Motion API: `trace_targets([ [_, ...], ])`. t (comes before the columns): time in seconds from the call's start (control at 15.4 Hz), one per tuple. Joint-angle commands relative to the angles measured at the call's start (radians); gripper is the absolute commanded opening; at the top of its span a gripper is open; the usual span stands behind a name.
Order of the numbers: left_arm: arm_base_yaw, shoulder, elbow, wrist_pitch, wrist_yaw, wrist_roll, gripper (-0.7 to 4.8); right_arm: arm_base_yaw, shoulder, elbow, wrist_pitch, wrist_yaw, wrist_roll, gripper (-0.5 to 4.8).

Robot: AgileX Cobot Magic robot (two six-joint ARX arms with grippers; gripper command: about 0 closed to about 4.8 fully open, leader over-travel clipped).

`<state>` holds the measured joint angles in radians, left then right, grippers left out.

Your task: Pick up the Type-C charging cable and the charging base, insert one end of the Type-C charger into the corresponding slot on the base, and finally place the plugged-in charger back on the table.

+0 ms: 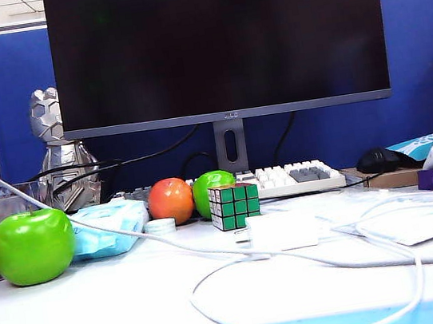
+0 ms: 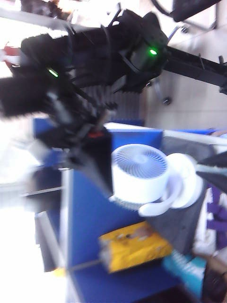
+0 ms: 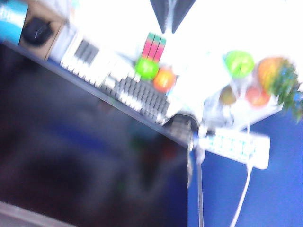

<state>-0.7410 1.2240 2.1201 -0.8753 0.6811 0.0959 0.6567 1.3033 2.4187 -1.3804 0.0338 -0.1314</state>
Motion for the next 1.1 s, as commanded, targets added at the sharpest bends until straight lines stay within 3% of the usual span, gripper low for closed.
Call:
trace_targets([
  [0.06, -0.001, -0.113, -0.001, -0.142, -0.206, 0.005, -0.02, 0.001, -0.094, -0.063, -0.002, -0.009, 0.039, -0.06],
  [0.26, -0.001, -0.221, -0.002, -0.295, -0.377, 0.018, -0.02, 0.001, -0.227, -0.185, -0.002, -0.006, 0.058, -0.06],
  [0.52, 0.000, -0.372, -0.003, -0.514, -0.535, 0.022, -0.01, 0.000, -0.447, -0.573, 0.100, 0.007, 0.061, -0.06],
  [0.58, 0.000, -0.418, -0.009, -0.557, -0.567, -0.007, 0.00, 0.001, -0.545, -0.789, 0.246, 0.008, 0.101, -0.05],
  [0.91, 0.000, -0.615, -0.188, -0.556, -0.622, -0.082, 0.04, 0.002, -0.864, -1.524, 0.818, 0.006, 0.164, -0.05],
  [1.1, 0.000, -0.711, -0.348, -0.534, -0.665, -0.112, 0.04, 0.002, -0.984, -1.823, 1.008, 0.040, 0.164, -0.05],
])
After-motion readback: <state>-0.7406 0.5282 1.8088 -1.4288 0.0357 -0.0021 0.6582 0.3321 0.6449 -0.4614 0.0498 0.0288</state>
